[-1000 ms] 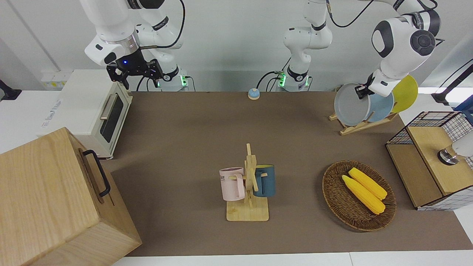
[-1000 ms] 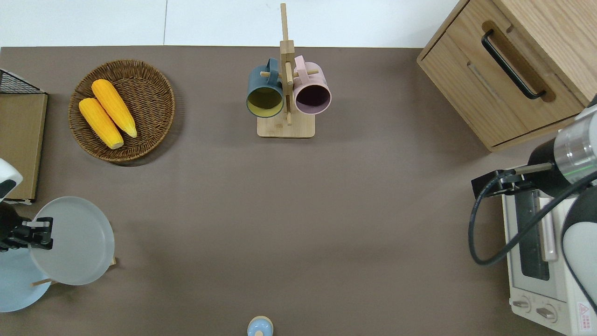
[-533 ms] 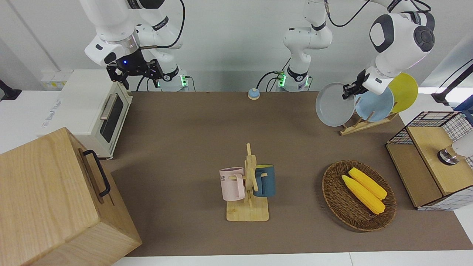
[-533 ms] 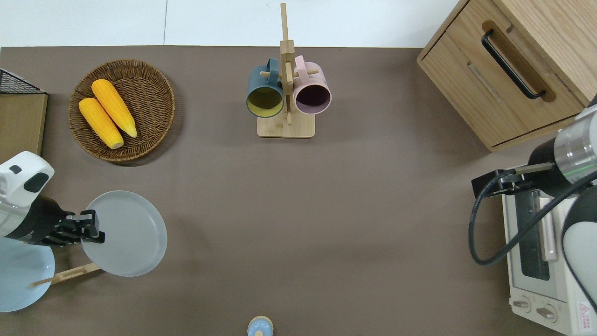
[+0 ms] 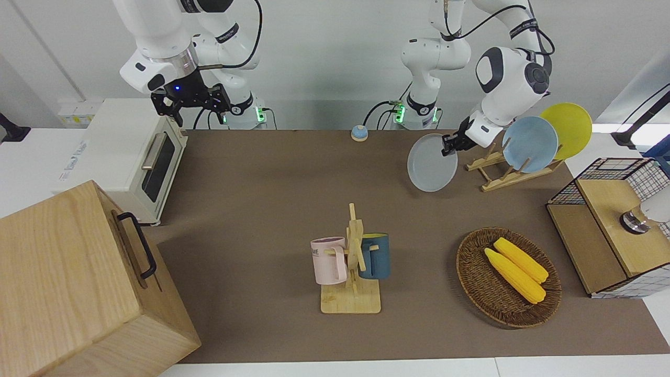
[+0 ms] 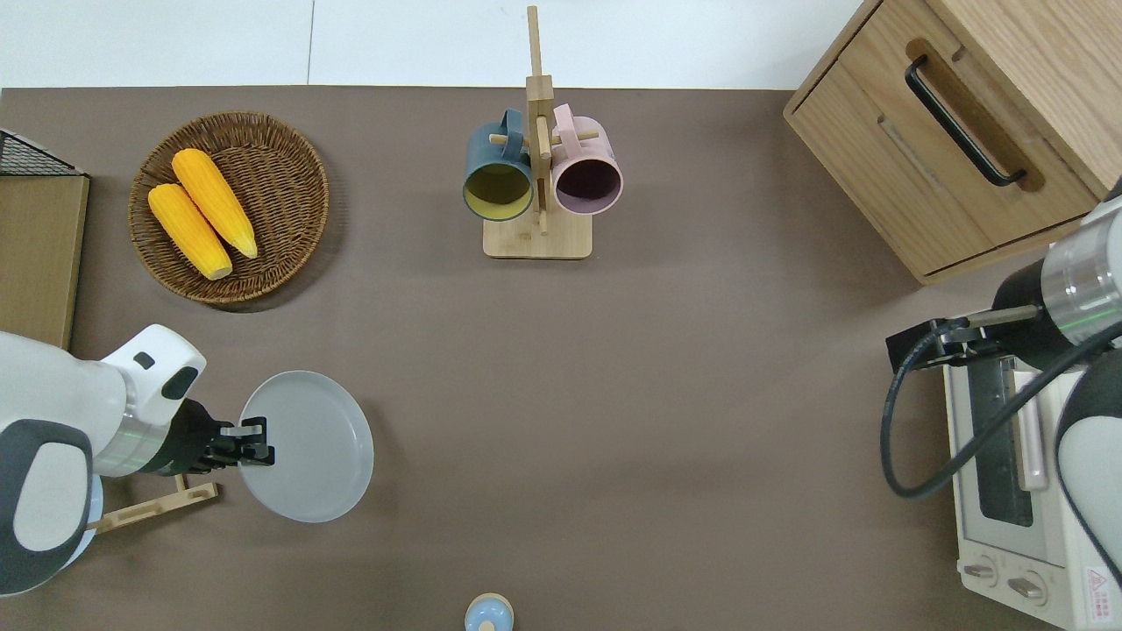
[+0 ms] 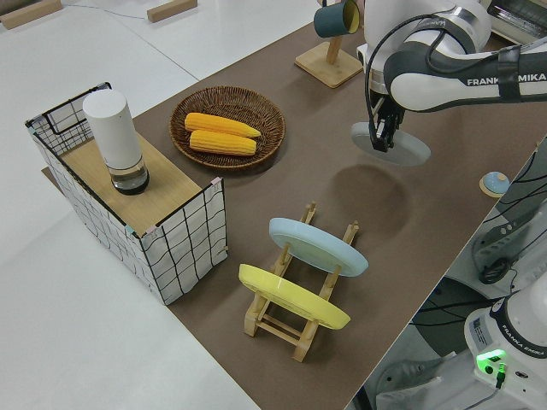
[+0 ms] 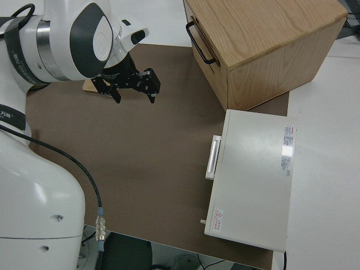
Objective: Pick gray plate from low plate rack and place it on table with left arm
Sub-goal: 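Carry the gray plate away from the rack and lower it onto the table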
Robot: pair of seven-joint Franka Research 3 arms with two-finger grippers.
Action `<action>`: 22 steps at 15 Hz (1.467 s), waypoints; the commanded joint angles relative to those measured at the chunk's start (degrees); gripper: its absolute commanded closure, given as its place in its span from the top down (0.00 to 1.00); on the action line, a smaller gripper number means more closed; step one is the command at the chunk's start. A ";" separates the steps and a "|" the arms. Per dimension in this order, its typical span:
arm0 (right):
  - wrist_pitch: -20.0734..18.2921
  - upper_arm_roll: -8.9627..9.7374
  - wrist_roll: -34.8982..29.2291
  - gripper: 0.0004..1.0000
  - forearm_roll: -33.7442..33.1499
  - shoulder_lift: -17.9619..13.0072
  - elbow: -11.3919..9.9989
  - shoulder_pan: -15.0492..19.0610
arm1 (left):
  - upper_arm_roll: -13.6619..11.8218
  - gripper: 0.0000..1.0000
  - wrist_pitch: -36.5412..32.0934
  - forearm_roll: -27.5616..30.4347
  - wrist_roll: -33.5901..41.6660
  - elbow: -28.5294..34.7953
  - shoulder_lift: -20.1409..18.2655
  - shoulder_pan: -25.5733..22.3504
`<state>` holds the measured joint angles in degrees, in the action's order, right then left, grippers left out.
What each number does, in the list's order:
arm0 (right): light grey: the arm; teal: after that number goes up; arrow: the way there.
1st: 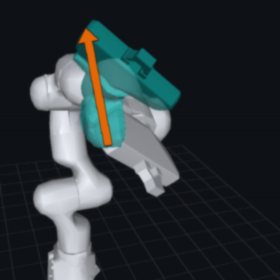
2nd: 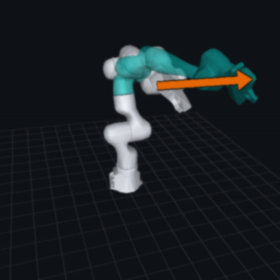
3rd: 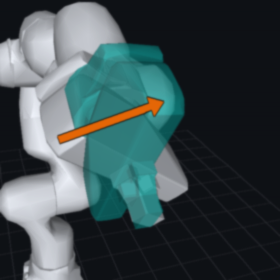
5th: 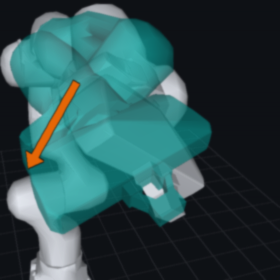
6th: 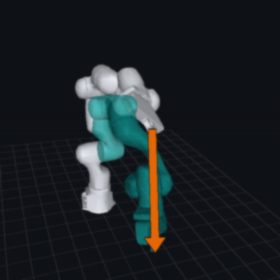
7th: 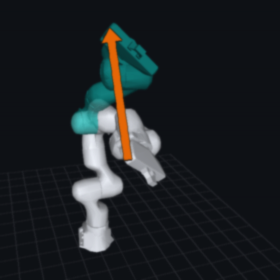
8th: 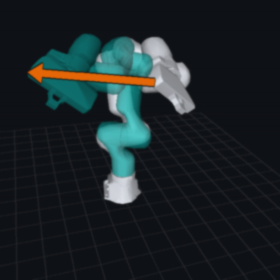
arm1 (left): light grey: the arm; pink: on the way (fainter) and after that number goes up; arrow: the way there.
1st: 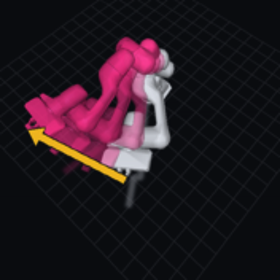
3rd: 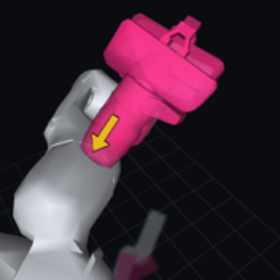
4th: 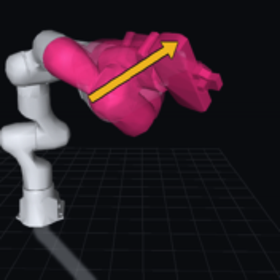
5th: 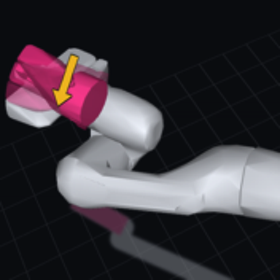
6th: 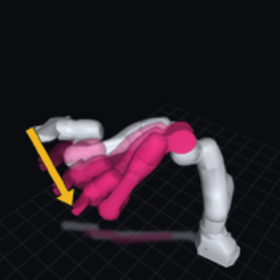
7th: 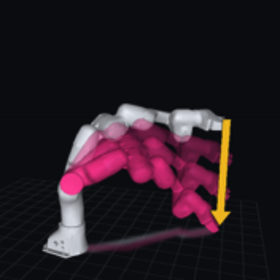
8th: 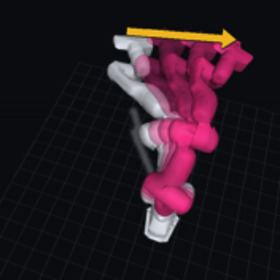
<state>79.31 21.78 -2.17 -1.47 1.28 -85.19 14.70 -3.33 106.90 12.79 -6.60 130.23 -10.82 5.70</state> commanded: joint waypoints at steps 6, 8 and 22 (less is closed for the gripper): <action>-0.82 1.34 -0.73 0.98 -0.38 -0.14 0.55 1.47 | 4.21 0.04 7.89 0.66 -4.74 6.00 0.10 0.54; -0.82 1.34 -0.73 0.98 -0.38 -0.14 0.55 1.47 | 4.21 0.47 7.98 0.66 -4.74 6.09 0.19 0.45; -0.82 1.34 -0.73 0.98 -0.38 -0.14 0.55 1.47 | 3.60 0.99 7.37 -8.04 -4.74 3.02 0.01 -0.34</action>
<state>79.31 21.78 -2.17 -1.47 1.28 -85.19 14.70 0.36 115.14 7.13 -10.31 134.06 -10.01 5.50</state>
